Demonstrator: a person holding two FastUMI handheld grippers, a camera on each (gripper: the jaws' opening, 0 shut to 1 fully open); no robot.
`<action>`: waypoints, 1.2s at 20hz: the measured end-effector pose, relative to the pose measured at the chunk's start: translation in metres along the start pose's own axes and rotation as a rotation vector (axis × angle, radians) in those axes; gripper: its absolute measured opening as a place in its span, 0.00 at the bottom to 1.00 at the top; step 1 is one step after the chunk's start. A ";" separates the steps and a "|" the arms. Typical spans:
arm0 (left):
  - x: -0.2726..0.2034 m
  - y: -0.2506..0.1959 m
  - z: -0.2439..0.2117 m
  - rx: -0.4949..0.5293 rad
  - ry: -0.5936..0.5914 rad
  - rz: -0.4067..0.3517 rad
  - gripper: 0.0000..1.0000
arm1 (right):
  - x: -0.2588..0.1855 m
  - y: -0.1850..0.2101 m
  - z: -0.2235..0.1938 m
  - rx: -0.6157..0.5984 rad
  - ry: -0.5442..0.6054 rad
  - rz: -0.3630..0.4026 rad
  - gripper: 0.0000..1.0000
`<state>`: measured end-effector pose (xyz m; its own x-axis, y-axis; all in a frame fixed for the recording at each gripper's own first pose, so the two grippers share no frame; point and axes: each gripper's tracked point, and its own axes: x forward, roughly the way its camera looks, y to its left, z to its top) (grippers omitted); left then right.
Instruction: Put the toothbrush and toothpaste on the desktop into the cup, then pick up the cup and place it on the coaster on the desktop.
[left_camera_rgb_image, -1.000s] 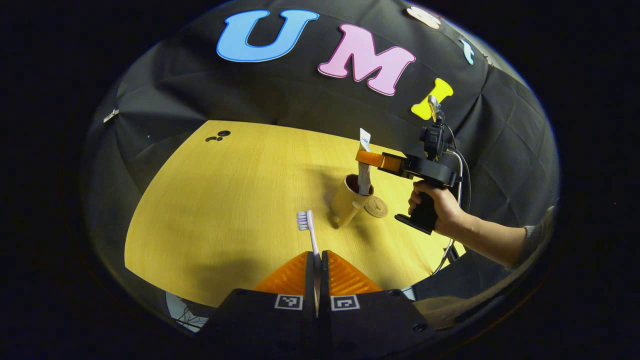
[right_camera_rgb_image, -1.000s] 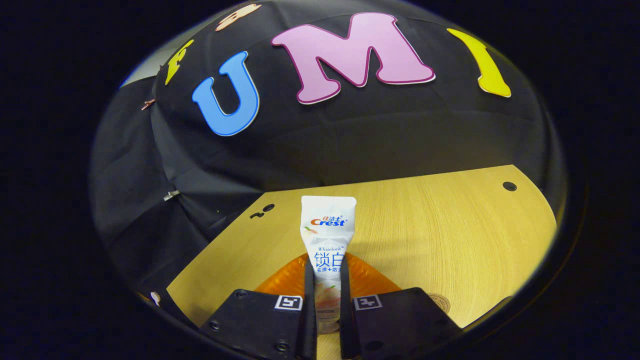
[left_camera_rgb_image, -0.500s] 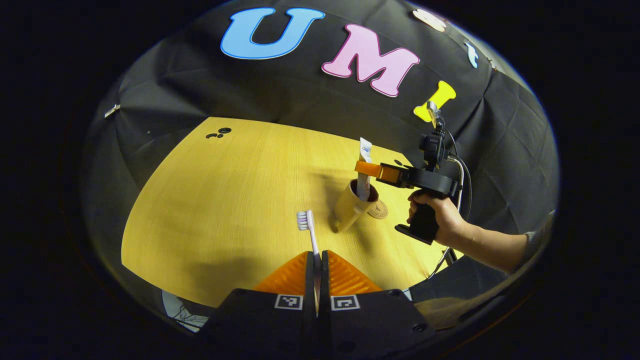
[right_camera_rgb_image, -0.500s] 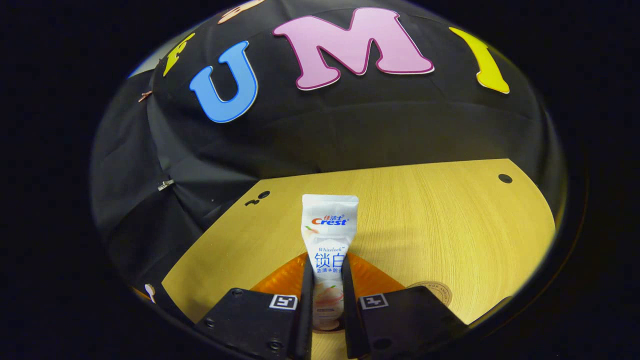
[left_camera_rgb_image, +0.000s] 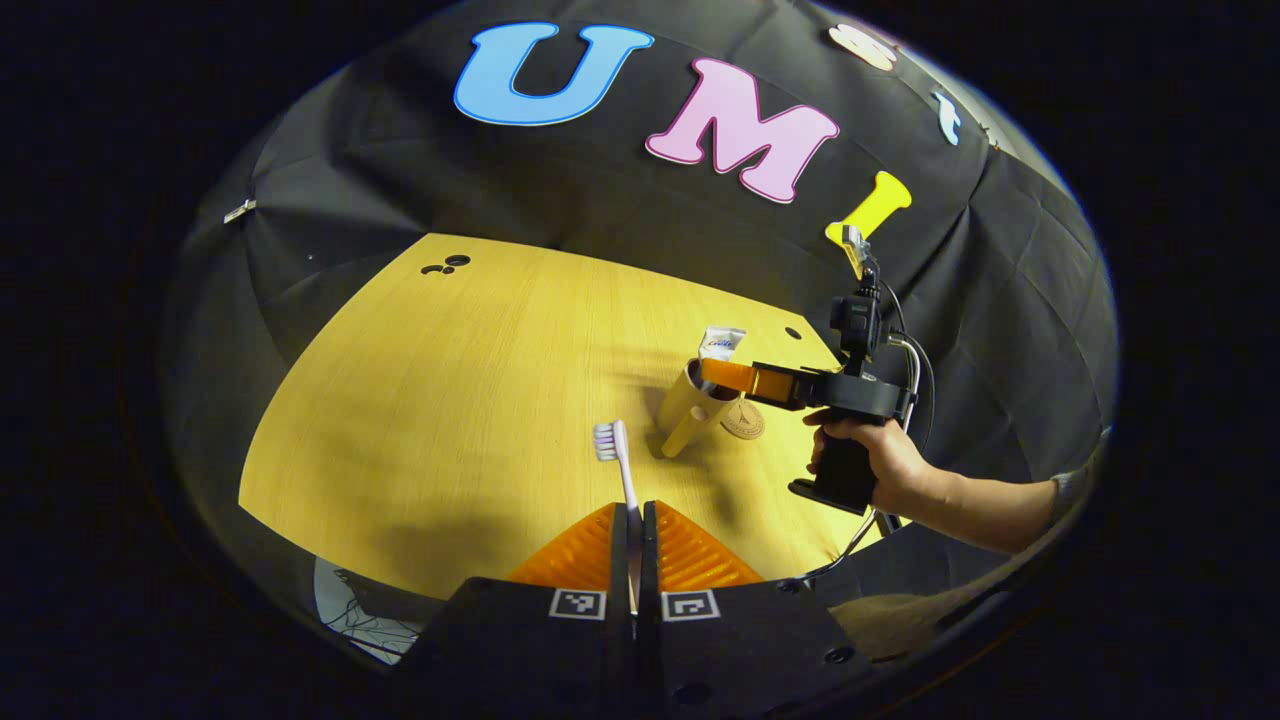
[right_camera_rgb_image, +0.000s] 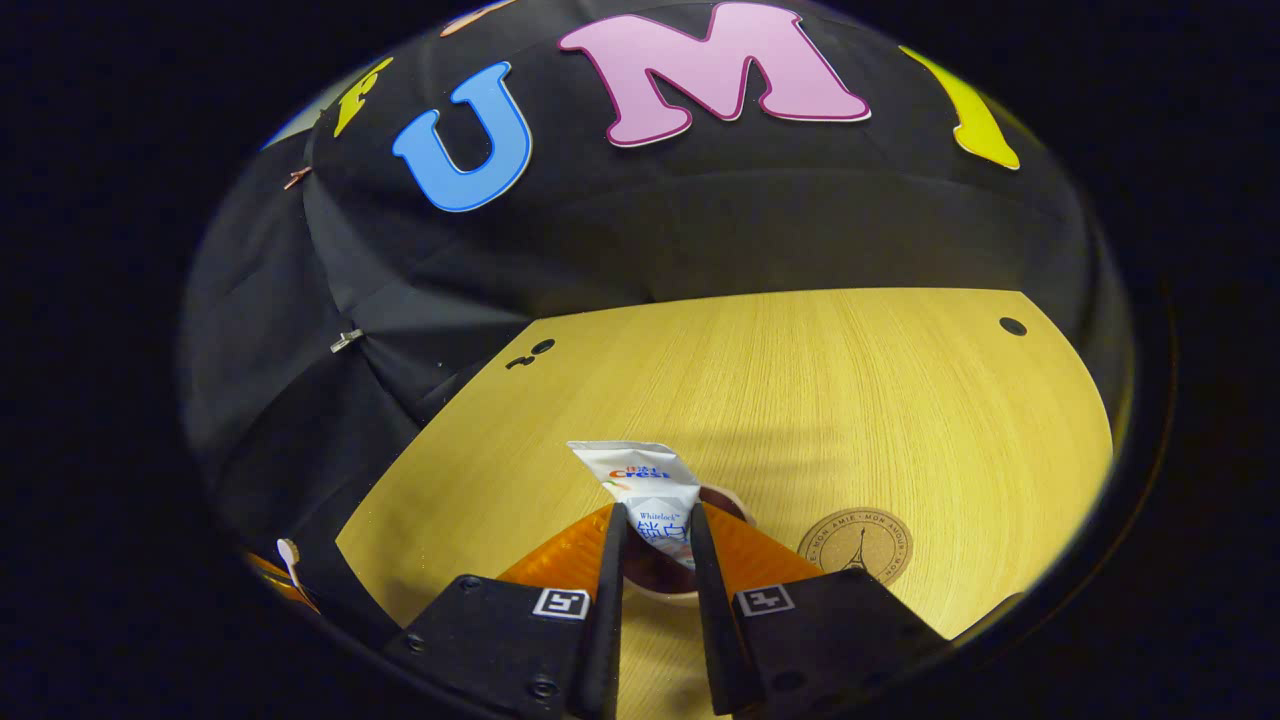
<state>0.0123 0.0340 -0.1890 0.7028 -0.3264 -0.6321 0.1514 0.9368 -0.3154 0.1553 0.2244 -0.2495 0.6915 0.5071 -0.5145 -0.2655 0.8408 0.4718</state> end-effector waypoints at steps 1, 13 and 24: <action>0.000 -0.004 0.004 -0.004 -0.011 -0.010 0.06 | -0.004 0.001 0.002 0.017 0.000 0.000 0.22; 0.056 -0.068 0.117 0.047 -0.219 -0.198 0.06 | -0.088 -0.049 -0.047 0.228 0.182 -0.172 0.50; 0.124 -0.096 0.211 0.085 -0.437 -0.275 0.06 | -0.152 -0.091 -0.120 0.471 0.340 -0.354 0.50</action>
<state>0.2316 -0.0694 -0.0877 0.8509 -0.4955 -0.1743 0.4140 0.8369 -0.3582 -0.0069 0.0934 -0.3002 0.4124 0.3129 -0.8556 0.3122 0.8338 0.4554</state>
